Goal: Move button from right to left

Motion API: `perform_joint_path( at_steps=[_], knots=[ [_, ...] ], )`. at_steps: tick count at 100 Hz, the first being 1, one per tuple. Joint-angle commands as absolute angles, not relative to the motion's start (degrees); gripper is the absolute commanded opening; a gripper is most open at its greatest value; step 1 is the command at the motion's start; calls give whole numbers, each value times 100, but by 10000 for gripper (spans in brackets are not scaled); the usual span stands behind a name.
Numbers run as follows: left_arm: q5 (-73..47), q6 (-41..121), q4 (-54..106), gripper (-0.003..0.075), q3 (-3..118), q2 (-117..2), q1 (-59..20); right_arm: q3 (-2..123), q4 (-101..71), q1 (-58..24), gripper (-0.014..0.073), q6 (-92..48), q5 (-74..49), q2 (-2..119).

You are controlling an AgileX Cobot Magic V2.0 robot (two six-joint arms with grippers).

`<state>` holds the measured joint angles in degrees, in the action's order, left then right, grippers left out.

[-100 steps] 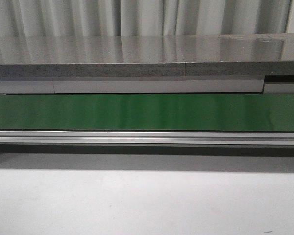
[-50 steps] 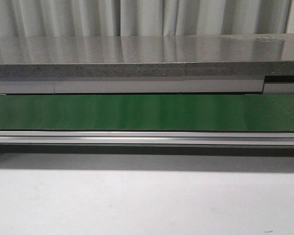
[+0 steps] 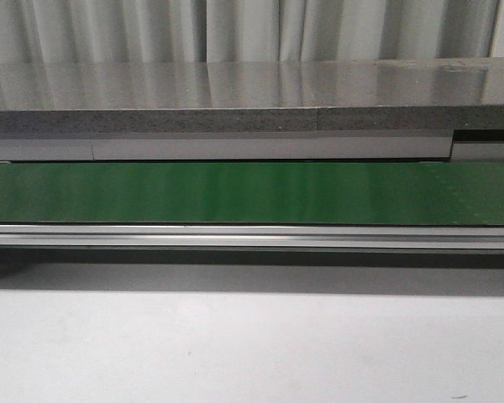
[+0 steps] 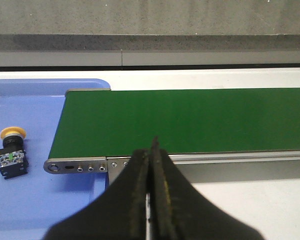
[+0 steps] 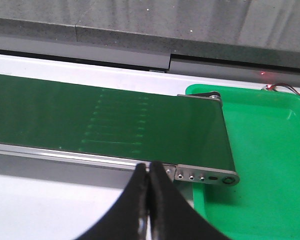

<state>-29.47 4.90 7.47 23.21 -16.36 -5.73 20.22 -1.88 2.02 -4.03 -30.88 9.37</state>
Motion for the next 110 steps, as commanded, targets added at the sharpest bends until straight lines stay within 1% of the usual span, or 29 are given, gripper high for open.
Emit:
perform_joint_path(
  at_steps=[1, 21, 34, 47, 54, 70, 81, 88, 92, 110],
  knots=[
    [-2424, 433, 848, -20, 2295, -1405, -617, 2166, -177, 209, -68, -418, -2638, 1002],
    [-1912, 433, 848, -20, 1714, -859, -617, 2166, -177, 209, -68, -418, -2638, 1002],
    [-1234, 375, 720, -20, 1288, -568, -584, 2166, -177, 209, -68, -418, -2638, 1002],
    [-525, -190, 249, -20, 868, -366, -584, 2166, -177, 209, -68, -418, -2638, 1002],
    [-309, -233, 191, -20, 660, -317, -584, 2166, -177, 209, -68, -418, -2638, 1002],
    [-231, -233, 191, -20, 280, -127, -584, 2166, -177, 209, -68, -418, -2638, 1002],
    [-231, -233, 191, -20, -55, 229, -584, 2166, -177, 209, -68, -418, -2638, 1002],
    [-62, -233, 191, -20, -265, 198, -584, 2166, -177, 209, -68, -418, -2646, 1002],
    [-371, -233, 201, -20, -250, 210, -584, 2166, -177, 209, -68, -418, -2636, 1002],
    [-549, -221, 230, -20, -250, 210, -596, 2166, -177, 209, -68, -418, -2640, 1002]
  ],
)
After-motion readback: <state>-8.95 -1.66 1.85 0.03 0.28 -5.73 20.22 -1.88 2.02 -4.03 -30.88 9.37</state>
